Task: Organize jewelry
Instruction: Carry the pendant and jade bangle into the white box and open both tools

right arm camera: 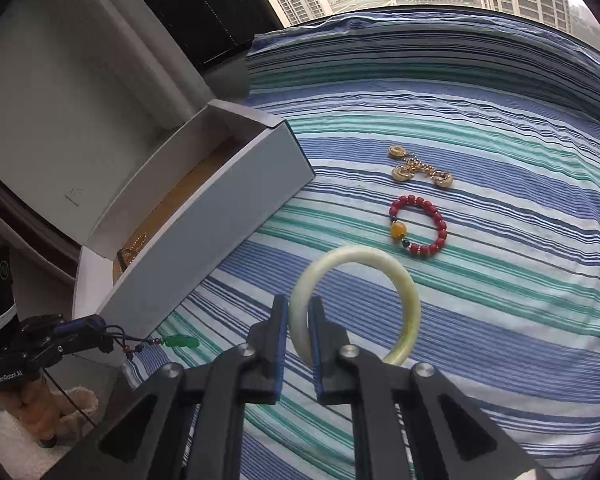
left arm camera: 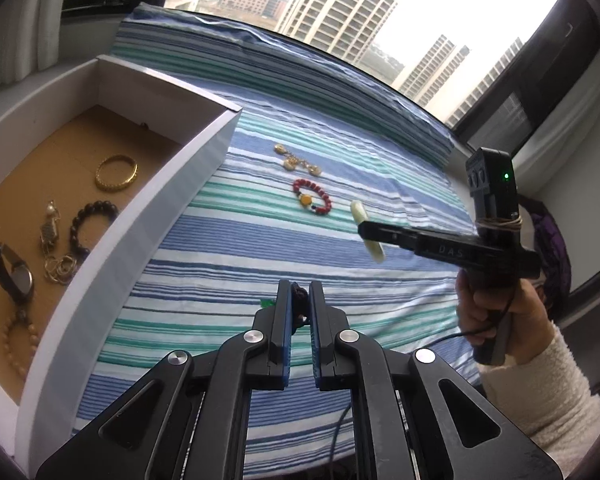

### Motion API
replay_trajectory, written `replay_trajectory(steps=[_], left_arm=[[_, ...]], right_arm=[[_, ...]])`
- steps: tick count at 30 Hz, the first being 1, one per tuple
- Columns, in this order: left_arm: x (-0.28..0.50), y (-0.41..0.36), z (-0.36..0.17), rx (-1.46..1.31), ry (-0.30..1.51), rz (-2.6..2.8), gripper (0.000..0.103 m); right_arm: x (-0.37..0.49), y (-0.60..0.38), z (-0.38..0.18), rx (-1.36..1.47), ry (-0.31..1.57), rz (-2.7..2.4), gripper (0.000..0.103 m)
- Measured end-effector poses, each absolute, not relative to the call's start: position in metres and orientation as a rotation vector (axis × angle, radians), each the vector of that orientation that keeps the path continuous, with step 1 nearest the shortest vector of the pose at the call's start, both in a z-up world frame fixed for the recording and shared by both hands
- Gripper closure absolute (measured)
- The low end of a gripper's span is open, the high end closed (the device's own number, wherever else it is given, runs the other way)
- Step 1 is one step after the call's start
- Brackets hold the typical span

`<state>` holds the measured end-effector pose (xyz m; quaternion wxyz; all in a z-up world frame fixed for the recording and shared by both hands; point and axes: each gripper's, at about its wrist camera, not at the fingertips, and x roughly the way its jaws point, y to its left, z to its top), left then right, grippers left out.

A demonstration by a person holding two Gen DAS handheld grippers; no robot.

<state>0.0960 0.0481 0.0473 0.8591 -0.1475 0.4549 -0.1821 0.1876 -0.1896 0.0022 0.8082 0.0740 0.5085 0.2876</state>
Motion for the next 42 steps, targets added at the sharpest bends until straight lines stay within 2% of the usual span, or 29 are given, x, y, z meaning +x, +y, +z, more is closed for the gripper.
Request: replay_trajectory(steps=[8, 14, 18, 24, 30, 42], left_arm=[[0.084, 0.075, 0.084, -0.322, 0.912, -0.372, 0.097], [0.067, 0.137, 0.127, -0.330, 0.824, -0.255, 0.097], [0.059, 0.185, 0.135, -0.335, 0.783, -0.121, 0.097], [0.060, 0.232, 0.106, -0.333, 0.829, 0.016, 0.097], [0.082, 0.240, 0.057, -0.364, 0.923, 0.018, 0.097], [0.132, 0.211, -0.014, -0.321, 1.058, 0.087, 0.097]], right_arm=[[0.164, -0.158, 0.042, 0.109, 1.029, 0.710, 0.093], [0.169, -0.118, 0.089, 0.085, 0.935, 0.781, 0.093], [0.176, -0.072, 0.106, 0.050, 0.906, 0.846, 0.093], [0.185, 0.005, 0.110, -0.017, 0.901, 0.938, 0.093], [0.203, 0.062, 0.094, -0.145, 0.893, 0.921, 0.093], [0.270, 0.094, 0.000, -0.427, 0.970, 0.730, 0.092]])
